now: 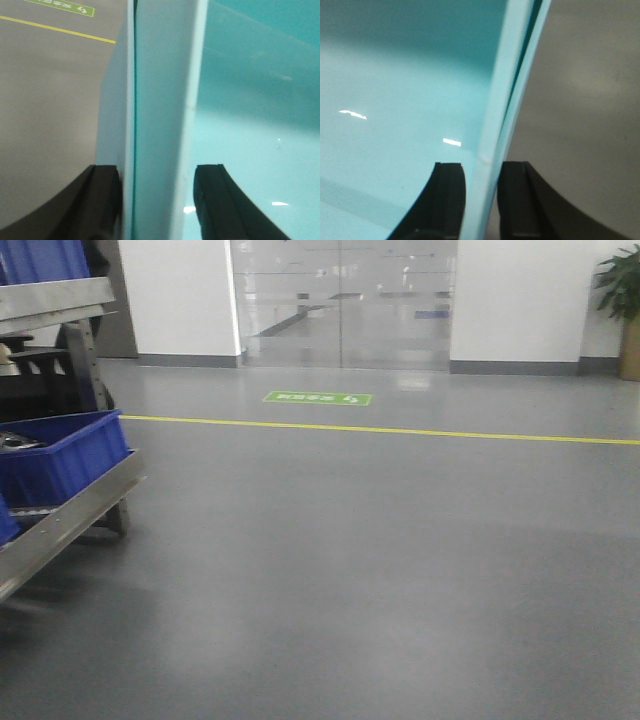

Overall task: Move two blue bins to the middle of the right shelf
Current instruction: 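Keep both grippers clamped on the bin while driving to the other shelf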

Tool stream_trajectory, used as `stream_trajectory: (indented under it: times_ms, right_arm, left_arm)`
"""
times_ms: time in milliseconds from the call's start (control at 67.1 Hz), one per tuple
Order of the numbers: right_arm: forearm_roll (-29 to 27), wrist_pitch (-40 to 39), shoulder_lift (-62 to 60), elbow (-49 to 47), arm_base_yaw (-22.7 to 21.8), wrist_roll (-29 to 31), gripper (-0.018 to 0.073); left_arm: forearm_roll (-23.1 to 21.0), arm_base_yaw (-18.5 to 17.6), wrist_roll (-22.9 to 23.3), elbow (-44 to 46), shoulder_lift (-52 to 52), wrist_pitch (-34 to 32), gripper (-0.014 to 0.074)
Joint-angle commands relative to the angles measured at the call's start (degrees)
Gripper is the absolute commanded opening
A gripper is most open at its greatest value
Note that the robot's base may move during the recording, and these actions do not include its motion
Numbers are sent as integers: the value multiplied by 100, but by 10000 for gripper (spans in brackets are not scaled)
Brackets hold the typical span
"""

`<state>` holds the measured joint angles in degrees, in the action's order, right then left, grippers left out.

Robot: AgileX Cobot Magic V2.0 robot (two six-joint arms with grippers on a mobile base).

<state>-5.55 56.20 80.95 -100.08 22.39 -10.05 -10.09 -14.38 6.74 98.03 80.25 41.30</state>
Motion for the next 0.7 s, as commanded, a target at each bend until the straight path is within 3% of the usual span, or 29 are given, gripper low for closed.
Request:
stream_trajectory:
  times_ms: [0, 686]
  right_arm:
    - [-60, -482, -97, -96, -2, 201, -154]
    - [-60, -482, -97, -96, -2, 201, -154]
  left_arm:
    - [-115, -22, -163, 91, -101, -370, -111]
    - [-115, -22, -163, 91, -101, -370, -111]
